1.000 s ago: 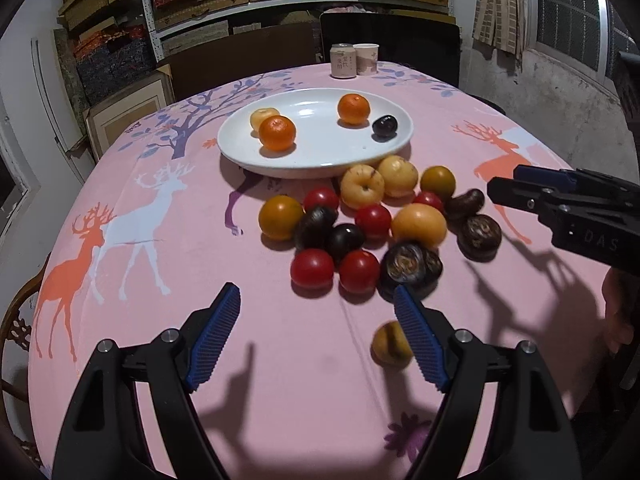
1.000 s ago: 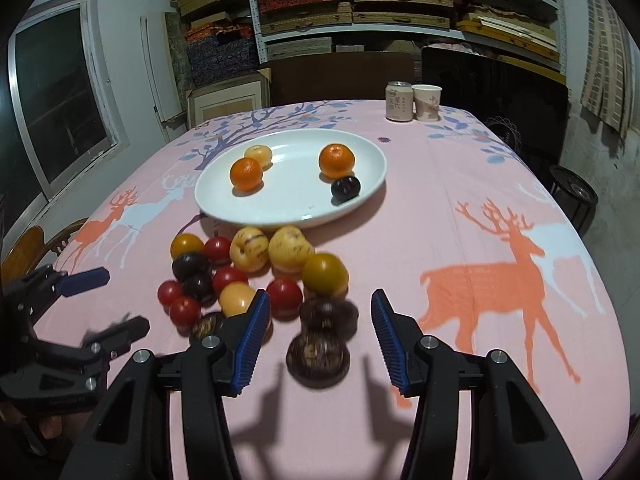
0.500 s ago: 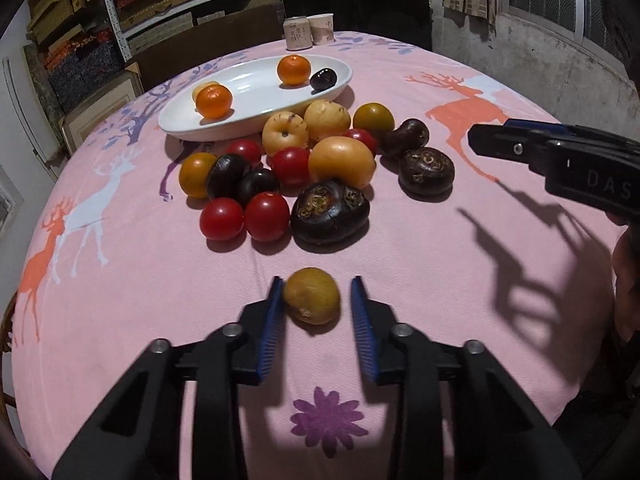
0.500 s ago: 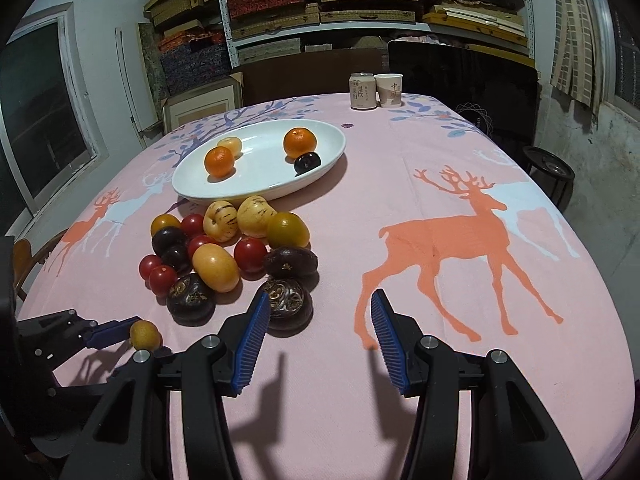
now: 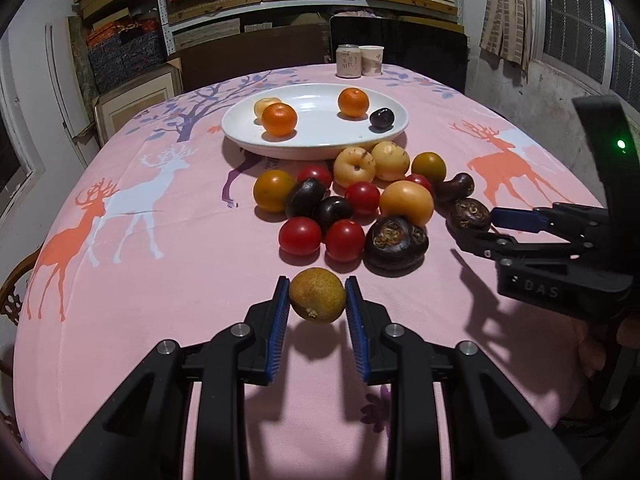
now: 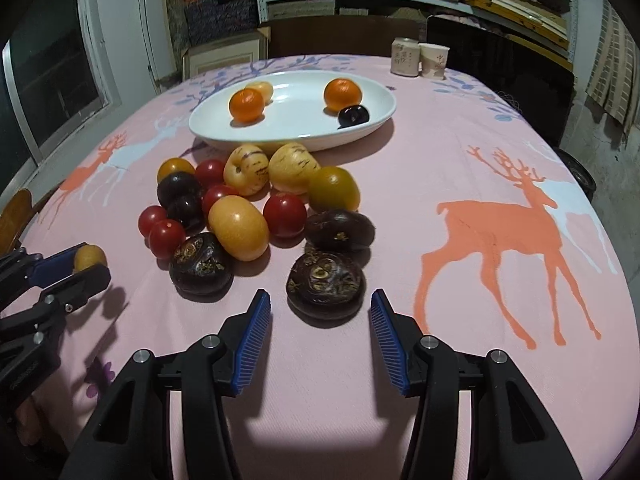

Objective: Organize fruits
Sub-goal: 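Grasp a small yellow fruit with the left gripper while the right grasps a mangosteen, then place the small yellow fruit and mangosteen onto the white plate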

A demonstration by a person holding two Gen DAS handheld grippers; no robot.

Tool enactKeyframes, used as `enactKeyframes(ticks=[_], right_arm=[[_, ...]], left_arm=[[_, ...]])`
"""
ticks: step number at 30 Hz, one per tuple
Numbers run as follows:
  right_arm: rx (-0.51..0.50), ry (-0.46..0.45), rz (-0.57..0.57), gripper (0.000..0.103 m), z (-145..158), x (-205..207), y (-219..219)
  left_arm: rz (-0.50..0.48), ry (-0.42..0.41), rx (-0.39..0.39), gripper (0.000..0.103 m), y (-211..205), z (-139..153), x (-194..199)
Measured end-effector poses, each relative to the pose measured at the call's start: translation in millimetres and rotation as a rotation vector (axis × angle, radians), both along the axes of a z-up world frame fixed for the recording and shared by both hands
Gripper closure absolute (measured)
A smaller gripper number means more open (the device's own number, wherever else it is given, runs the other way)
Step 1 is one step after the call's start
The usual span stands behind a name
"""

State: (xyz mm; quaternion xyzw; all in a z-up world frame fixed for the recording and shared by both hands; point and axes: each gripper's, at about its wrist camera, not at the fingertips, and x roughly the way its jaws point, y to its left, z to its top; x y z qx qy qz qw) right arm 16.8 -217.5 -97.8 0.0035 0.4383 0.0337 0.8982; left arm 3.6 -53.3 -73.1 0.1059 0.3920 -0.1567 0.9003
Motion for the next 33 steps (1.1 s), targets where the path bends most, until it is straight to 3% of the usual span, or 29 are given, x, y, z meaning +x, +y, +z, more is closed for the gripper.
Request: enactKeyframes(ticks=[4,6,21,33], right_arm=[[0.0,0.015,-0.013,0.052,-2,10,0],[0.002,0.023,-0.026,0.059,-3,12,-1],[0.033,-0.055,0.001,0.06,11,-12,-7],[0.056,-0.137,0.048,0.06,58,-6,-9]], left_arm=[[-0.003,0.011,0.007,0.076,-2,-4,0],[-0.002,0.01,0.006,0.076,-2,-5,0],[0.008,-0.007,-0.006,0.076,2,2,2],[0.001,-0.058,-0.033,0.076,6,37,15]])
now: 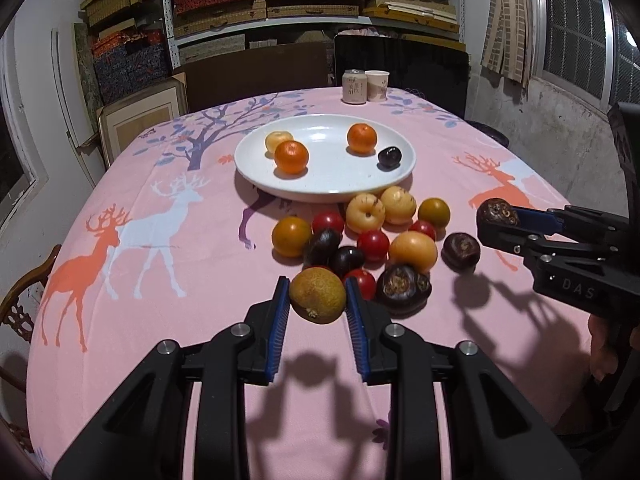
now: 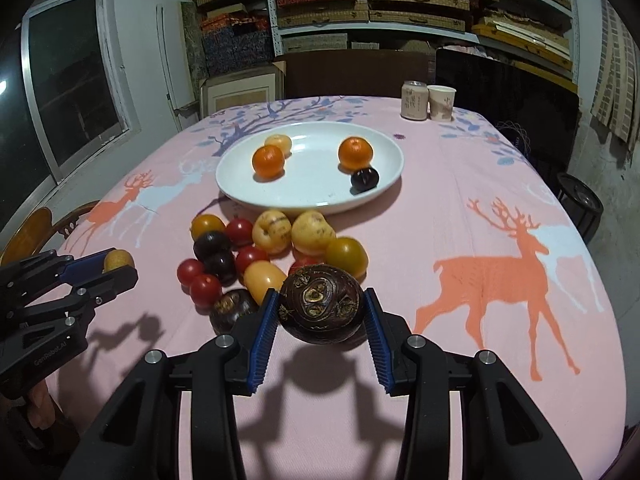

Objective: Organize fruits
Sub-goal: 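Place the small yellow fruit and mangosteen onto the white plate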

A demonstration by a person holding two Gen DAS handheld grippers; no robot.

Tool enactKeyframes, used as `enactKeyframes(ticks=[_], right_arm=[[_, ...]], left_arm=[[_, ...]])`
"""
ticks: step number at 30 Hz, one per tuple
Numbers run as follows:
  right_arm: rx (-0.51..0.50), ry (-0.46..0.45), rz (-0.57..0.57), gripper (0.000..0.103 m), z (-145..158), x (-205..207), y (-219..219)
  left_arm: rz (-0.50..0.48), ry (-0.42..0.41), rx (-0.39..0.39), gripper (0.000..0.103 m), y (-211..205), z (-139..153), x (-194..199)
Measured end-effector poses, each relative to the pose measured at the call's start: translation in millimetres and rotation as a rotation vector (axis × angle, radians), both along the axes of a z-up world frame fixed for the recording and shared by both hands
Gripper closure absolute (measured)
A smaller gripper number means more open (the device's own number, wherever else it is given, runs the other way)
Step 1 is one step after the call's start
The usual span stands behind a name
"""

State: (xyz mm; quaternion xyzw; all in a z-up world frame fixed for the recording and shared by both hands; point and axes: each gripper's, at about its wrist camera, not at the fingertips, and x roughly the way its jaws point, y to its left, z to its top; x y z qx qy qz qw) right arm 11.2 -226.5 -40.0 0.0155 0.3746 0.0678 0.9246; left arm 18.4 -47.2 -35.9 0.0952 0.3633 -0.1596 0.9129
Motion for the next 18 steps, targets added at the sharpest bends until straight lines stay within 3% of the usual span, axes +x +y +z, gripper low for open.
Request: enactKeyframes(ticks=[5,11,18], right_arm=[[0.005,-0.023,0.002,0.06,20,28,-9],[0.024,-0.019,-0.014,0.06,33,88,-23],[0.007,0.04,0.003,0.06,10,170,-19]], left_arm=[[-0.017,0.004,-0.009,0.076,-11,10,29],[-0.027,-0.002,0.029,0.076,-42,7,93],[-0.029,0.037,0.063,0.076,-73,-9,172]])
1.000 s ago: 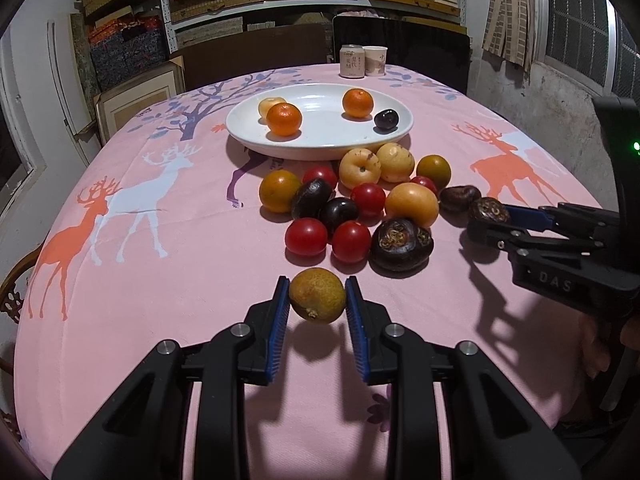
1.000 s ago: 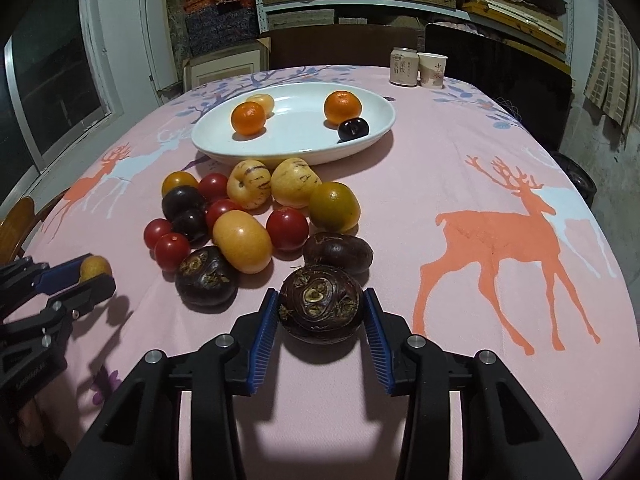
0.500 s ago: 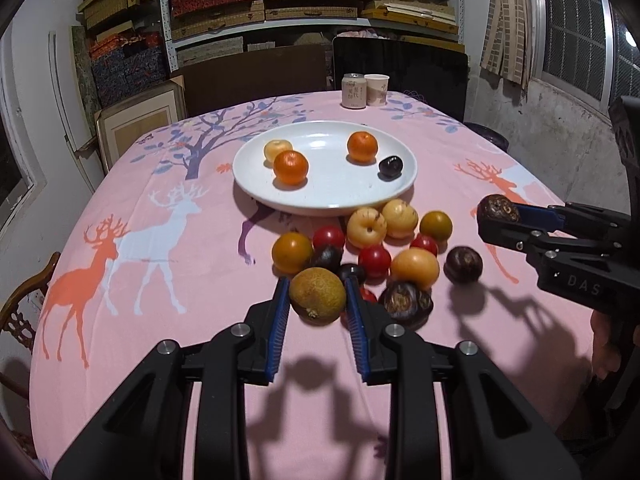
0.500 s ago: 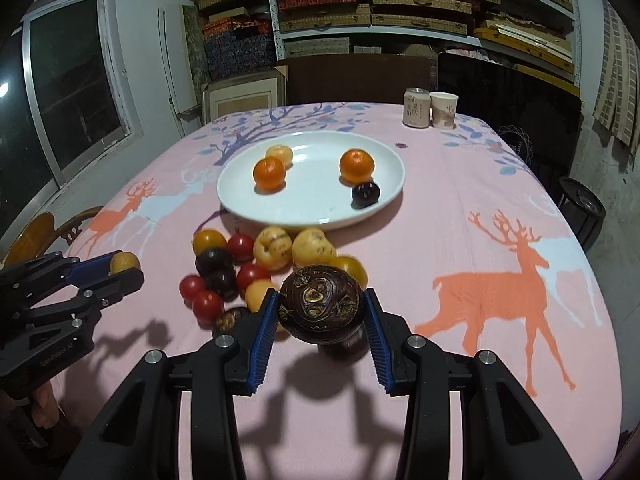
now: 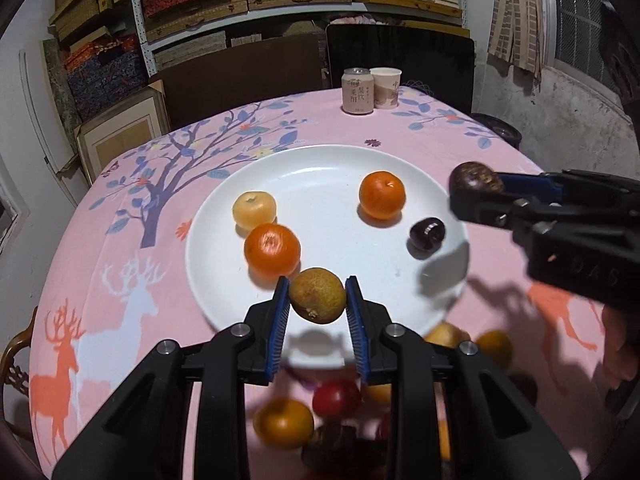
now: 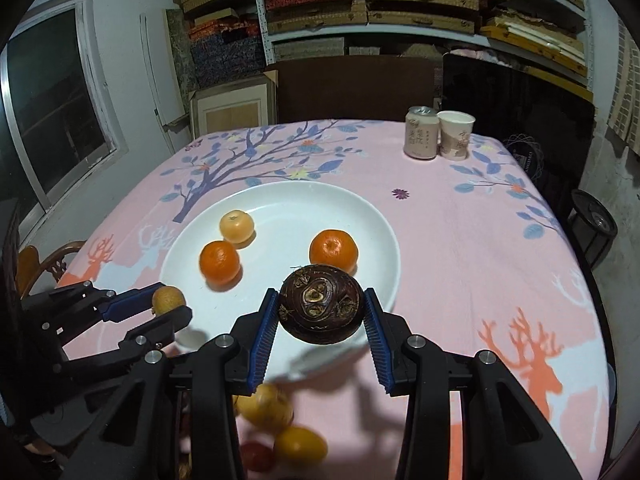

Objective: Organize fruits
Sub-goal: 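Place the small yellow fruit and mangosteen onto the white plate, then grasp a large mangosteen with the right gripper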

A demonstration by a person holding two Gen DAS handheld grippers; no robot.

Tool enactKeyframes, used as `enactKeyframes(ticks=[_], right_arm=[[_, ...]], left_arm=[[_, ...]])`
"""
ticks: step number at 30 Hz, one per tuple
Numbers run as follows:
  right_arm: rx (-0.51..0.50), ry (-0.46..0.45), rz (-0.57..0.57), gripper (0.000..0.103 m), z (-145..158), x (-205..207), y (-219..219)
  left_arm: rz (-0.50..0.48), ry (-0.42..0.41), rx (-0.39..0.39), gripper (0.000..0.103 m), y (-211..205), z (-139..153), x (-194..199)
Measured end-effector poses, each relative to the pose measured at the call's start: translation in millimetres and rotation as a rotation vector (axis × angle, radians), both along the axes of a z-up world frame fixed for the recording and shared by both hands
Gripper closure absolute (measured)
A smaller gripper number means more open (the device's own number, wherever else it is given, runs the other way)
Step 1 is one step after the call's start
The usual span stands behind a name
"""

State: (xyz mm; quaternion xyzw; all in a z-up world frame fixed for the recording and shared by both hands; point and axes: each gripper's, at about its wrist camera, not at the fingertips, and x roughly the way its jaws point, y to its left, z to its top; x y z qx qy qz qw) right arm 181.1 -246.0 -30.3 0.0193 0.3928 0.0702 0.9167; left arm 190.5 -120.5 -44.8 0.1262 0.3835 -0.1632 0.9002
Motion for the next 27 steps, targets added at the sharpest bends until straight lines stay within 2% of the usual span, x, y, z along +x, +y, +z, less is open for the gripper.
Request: enactKeyframes(ticks=[3,5,6,7,9,10,13,19,23,27], right_arm=[[-0.005,0.033,0.001,0.06,-17,26,3],[-0.02,0.024,0.004,0.06,-22,33,5],[-0.021,0.012,0.005,0.059,-22,34,6],[-0.019,-0.001,0.007,0.055,-21,33,7],[-0.018,-0.032,0.006,0.042,-17,29,6],[-0.017,-0.039,0.003,0.042,-16,28,5],[0.012,-0.043,-0.006,0.042,-10,19,-2],[0.003,-0.058,-0.032,0.042,0,-32,-11],[-0.006,-0.039,-0.034,0.042,-11,-74,-8],[-0.02,-0.009,-0.024,0.042,-28,-116,4]], left_arm=[[0.008,0.035,0.017,0.076,-7,-13,24],[0.005,0.054,0.014,0.075,-10,-20,34],[0.006,0.053,0.02,0.067,-10,-21,35],[0.008,0.041,0.029,0.049,-10,-22,35],[0.019,-0.01,0.031,0.028,-7,-17,29],[0.021,-0.031,0.028,0.025,-5,-14,25],[0.016,-0.039,0.007,0.025,4,-4,15],[0.032,-0.009,-0.054,0.025,36,7,-20],[0.052,-0.004,-0.058,0.025,54,1,-55],[0.061,0.041,-0.073,0.025,71,-11,-88]])
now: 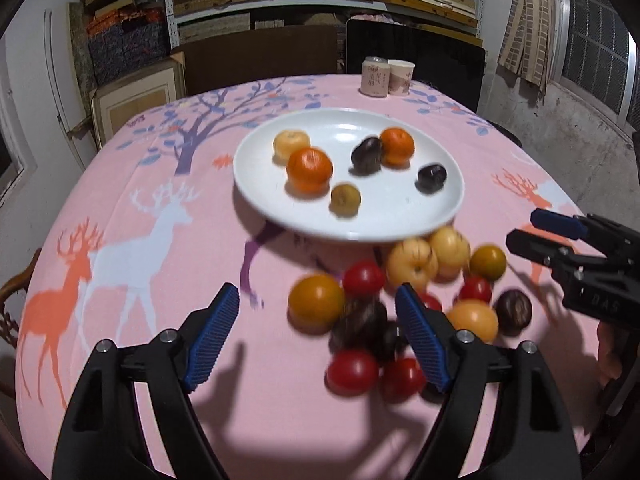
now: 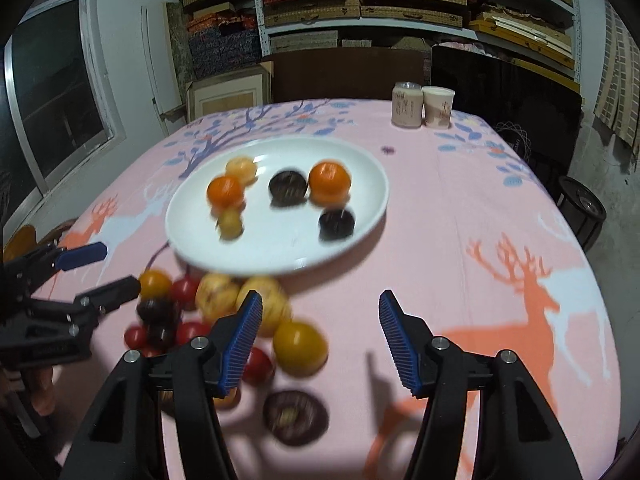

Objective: Organize fruits
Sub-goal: 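Grasp a large mangosteen with the right gripper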

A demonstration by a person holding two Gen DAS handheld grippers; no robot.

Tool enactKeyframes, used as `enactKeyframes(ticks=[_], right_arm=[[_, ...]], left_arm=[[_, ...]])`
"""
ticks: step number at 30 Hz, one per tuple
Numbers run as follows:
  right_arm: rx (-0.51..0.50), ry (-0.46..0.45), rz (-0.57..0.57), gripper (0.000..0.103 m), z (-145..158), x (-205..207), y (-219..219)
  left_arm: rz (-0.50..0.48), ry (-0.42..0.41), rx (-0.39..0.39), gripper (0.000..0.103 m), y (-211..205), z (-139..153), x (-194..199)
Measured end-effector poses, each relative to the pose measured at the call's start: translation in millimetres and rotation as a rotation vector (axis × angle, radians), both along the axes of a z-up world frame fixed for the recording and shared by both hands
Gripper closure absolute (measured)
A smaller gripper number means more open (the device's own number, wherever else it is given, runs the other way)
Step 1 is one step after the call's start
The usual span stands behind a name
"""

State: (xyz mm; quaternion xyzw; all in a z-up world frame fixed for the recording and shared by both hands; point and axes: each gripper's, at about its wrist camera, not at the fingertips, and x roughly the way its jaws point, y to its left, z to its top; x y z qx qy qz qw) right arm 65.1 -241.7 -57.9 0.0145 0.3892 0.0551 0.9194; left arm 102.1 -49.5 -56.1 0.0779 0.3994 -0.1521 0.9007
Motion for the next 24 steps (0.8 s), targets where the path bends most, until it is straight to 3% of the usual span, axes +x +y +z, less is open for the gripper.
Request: enactKeyframes(ticks=[6,17,19,21,24], right_arm=[[-0.068,0.009,-0.001,0.042,-17,-35,13],[-0.103,0.107,-0.02,0.043,-41,-24,23],[-0.101,0.132,-0.017,0.055,-44,-19,23],[-0.095,0.129,-0.013,0.061,-43,-19,24],[-0.068,0.117,-0.006,0.061,-41,-21,20]], left_arm=[[-0.019,0.002,0.017,0.025,7,-11,-45],[-0.034,0.014,0.04,0.025,6,-21,-81],[-0.032,0.012,0.044,0.025,5,-21,-82],[-0.033,0.014,0.045,0.025,3,-21,-81],[-0.041,0.011,0.046,0.025,-1,-20,-82]])
